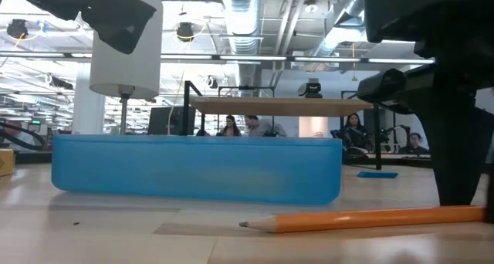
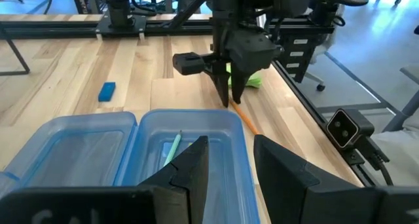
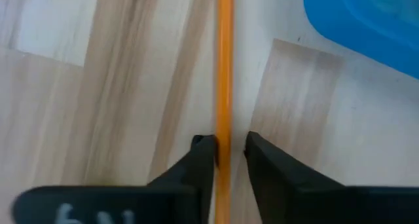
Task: Pack school essentials
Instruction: Put the orange pencil into the blue supply box
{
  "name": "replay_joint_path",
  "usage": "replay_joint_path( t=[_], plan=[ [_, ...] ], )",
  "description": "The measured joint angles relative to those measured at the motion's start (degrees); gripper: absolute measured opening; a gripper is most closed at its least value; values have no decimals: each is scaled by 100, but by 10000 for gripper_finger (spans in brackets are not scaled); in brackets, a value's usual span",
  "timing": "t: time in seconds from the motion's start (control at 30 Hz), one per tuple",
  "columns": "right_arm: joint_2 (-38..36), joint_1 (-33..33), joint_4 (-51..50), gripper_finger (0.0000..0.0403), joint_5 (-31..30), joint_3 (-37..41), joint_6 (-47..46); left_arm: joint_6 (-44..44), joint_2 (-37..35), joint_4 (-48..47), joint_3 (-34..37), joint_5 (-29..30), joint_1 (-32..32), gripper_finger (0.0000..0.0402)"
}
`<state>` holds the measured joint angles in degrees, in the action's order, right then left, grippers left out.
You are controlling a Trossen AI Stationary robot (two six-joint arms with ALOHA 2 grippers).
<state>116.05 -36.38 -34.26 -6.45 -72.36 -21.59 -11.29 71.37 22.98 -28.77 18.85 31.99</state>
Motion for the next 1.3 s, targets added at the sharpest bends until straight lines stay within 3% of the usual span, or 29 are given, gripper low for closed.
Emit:
replay_joint_path(
  t=[0.27,1.3],
  plan=[
    [-22,9,-22,11,-39,13,66,-2,0,0,0,0,1,109],
    [-817,9,-168,0,-81,59,153,-10,0,-2,0,-2,1,109]
  ],
)
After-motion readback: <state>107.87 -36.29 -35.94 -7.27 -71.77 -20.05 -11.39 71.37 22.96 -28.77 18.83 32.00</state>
